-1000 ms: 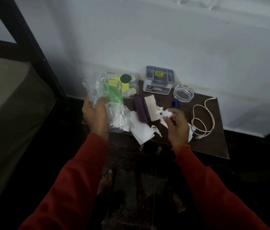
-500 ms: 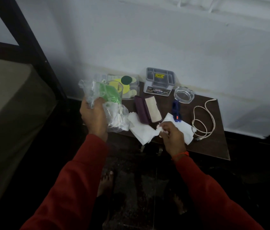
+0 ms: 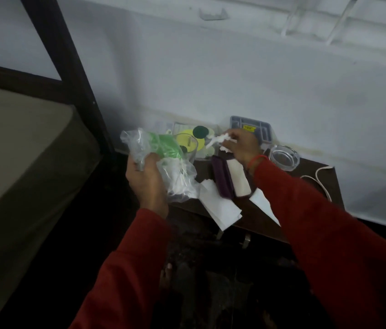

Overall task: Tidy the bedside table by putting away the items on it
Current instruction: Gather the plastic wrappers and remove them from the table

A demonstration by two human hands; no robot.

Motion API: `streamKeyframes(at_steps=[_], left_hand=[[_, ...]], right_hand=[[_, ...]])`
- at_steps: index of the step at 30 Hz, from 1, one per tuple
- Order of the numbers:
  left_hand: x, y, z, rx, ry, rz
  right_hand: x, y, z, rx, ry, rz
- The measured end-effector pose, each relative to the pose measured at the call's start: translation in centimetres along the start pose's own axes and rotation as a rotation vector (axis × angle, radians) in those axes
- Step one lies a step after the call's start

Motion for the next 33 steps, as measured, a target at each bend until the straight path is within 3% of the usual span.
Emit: streamKeyframes(at_steps=[9,15,22,28,30,33], left_hand=[[0.1,-1.6,-0.3,-0.018,0.078,0.012],[0.0,-1.4,0.5,-0.063,0.070,0.050],[1.2,-0.4,1.0,-0.115,0.087,0.151],[2.0,4.0,3.2,-0.292,0.028,0.336],[1.4,6.0,4.3,-0.342,0.018,0.308],[0.4,10.2,6.3,-0.421,0.020,0.187]], right_hand=[[0.7,-7.9,9.2,-0.287,0.592,0.039],[0.8,-9.3,10.3,-0.216,0.667,0.106],[-3.1,-7.8,6.5,0.186,0.365,-0.078],[-9.4,-0.9,-4.6,0.509,0.052,-0.351],[-10.2,2.8,-8.9,0.522,-0.108,-0.380],[-9.4,9.4,-14.5,0.463,-0.337,-0.266]])
Point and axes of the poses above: each hand's wrist, its own y-axis away from the middle knuckle, its own z-axis out of the palm, x = y × z, the point moved 2 cm from there along -y, towards the middle knuckle, and after that the axes turned 4 degrees about -y, right-handed, at the moved point
